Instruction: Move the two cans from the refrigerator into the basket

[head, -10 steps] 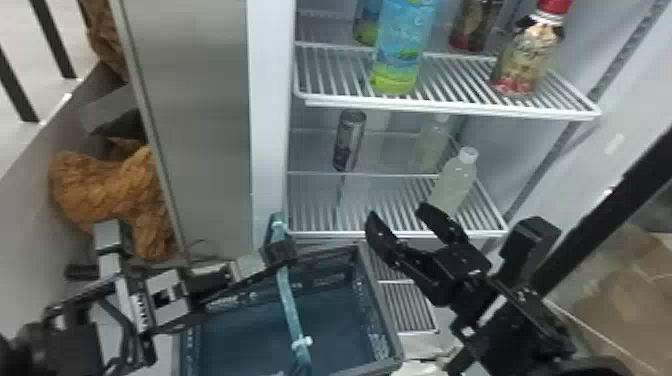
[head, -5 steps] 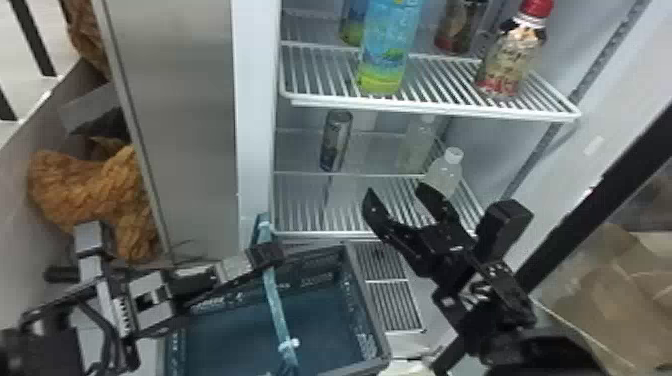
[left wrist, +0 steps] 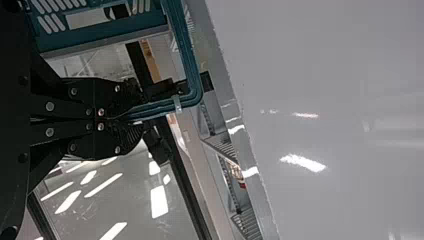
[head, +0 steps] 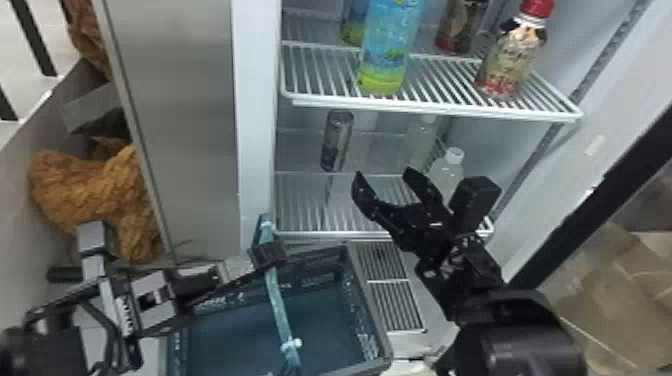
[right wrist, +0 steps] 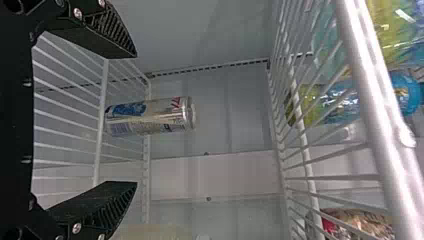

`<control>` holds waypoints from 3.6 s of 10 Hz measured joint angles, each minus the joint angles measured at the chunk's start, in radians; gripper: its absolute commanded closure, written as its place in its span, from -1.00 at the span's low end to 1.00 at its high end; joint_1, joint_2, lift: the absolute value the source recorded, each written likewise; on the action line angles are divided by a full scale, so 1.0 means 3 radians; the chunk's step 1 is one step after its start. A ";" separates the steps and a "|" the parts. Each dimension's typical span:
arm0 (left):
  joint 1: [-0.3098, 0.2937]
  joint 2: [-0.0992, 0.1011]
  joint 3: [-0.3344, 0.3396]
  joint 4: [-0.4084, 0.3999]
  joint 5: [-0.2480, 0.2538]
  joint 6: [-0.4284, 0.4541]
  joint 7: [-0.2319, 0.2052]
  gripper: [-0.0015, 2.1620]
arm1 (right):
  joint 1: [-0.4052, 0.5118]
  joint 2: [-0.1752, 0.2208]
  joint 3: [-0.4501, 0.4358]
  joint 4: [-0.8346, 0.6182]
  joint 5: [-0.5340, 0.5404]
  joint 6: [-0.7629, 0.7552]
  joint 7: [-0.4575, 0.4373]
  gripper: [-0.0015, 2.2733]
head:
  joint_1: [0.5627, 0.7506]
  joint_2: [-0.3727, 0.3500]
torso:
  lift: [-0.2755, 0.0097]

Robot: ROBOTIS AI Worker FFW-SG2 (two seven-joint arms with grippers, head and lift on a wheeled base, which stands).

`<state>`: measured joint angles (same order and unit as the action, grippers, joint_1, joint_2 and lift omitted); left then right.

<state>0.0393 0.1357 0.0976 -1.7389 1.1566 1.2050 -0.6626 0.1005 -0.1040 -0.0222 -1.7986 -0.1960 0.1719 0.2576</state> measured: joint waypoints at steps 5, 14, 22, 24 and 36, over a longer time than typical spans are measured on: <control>0.0000 0.0003 -0.0008 0.0000 0.0013 0.0000 0.0009 0.12 | -0.0517 0.0019 0.0131 0.0525 0.0149 -0.0007 -0.0087 -0.88 | 0.41 -0.47 | -0.60; 0.0007 0.0013 -0.0028 0.0000 0.0035 0.0000 0.0016 0.12 | -0.1176 0.0082 0.0284 0.1420 0.0303 -0.0006 -0.0162 -0.88 | 0.41 -0.41 | -0.60; -0.0008 0.0018 -0.0056 0.0022 0.0057 0.0000 0.0025 0.12 | -0.1575 0.0106 0.0465 0.1935 0.0413 -0.0065 -0.0302 -0.88 | 0.41 -0.37 | -0.60; -0.0015 0.0018 -0.0075 0.0030 0.0069 0.0000 0.0026 0.12 | -0.1661 0.0104 0.0510 0.2042 0.0405 -0.0066 -0.0322 -0.88 | 0.41 -0.36 | -0.60; -0.0001 0.0018 -0.0099 0.0041 0.0094 0.0000 0.0026 0.12 | -0.1625 0.0085 0.0515 0.2007 0.0557 -0.0037 -0.0383 0.13 | 0.41 -0.39 | -0.60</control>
<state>0.0389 0.1411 0.0679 -1.7265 1.1848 1.2050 -0.6547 -0.3871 -0.0786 0.1321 -1.1964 -0.0288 0.1609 0.1425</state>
